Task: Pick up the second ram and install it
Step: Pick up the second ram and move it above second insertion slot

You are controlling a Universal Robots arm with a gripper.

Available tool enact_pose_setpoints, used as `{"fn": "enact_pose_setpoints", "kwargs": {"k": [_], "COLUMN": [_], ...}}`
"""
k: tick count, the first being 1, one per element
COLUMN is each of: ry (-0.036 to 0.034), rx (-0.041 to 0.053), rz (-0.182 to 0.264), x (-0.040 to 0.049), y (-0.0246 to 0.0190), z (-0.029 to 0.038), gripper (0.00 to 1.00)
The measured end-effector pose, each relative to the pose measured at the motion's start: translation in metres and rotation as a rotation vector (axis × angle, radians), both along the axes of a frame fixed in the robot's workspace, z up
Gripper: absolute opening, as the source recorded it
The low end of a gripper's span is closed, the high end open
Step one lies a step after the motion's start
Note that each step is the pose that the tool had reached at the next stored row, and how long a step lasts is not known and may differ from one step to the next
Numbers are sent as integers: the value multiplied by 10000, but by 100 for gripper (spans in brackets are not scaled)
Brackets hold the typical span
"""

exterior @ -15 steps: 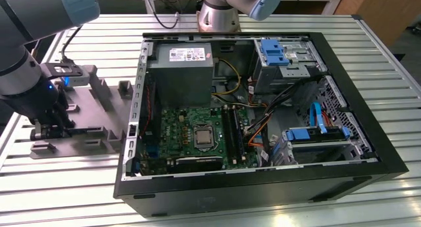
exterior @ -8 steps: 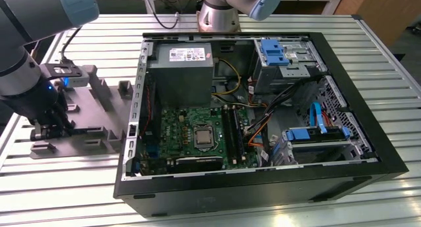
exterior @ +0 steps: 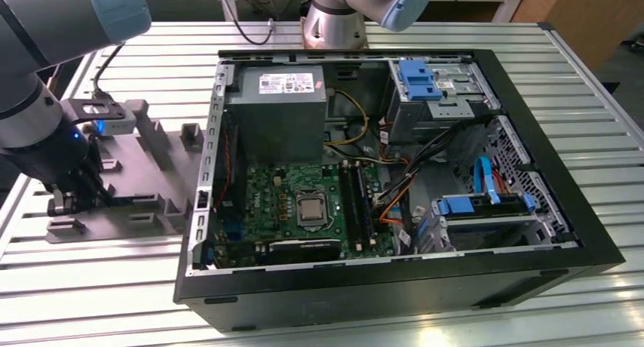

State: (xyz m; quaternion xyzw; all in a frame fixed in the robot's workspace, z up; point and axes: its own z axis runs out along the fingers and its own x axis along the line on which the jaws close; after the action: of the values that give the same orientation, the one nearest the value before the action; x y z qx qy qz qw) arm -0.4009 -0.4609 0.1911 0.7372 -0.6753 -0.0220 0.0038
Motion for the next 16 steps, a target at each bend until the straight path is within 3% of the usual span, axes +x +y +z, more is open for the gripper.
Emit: {"fn": "enact_pose_setpoints", "kwargs": {"k": [12,16], "ry": [0,0], "rx": [0,-1], "rz": [-37,-626], "x": [0,0], "y": [0,0], "z": [-4,-5], "gripper": [14,14]}}
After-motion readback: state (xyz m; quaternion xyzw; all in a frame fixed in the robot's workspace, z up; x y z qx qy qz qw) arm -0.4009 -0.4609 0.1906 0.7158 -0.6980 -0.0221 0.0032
